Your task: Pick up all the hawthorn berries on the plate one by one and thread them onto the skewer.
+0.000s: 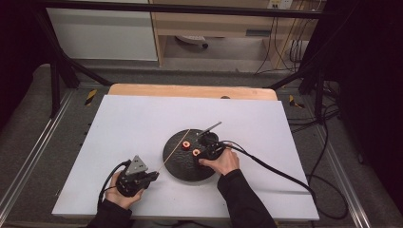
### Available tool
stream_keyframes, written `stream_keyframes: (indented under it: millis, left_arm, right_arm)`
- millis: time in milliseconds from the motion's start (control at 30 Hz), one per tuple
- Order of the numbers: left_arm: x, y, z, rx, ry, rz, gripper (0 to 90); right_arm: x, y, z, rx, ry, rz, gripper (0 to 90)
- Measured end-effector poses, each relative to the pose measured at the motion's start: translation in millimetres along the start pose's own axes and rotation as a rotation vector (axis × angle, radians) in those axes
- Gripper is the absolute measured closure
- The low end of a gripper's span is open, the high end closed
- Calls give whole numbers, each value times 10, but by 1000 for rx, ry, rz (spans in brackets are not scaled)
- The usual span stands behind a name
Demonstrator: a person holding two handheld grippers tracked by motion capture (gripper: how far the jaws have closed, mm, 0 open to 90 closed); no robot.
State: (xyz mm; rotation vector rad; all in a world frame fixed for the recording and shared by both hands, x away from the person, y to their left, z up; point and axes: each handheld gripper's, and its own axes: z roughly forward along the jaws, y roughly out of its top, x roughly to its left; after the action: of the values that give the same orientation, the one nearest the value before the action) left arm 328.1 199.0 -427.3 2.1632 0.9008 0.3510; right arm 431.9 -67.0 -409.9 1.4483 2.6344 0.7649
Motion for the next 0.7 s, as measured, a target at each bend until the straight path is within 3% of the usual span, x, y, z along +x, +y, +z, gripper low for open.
stream_keyframes:
  millis: [300, 700]
  left_arm:
    - [-6, 0, 2, 1, 0, 1, 886]
    - [-10, 2, -4, -2, 0, 4, 886]
  right_arm:
    - [-5, 2, 46, 34, 17, 48, 571]
    - [-10, 6, 14, 26, 21, 61, 592]
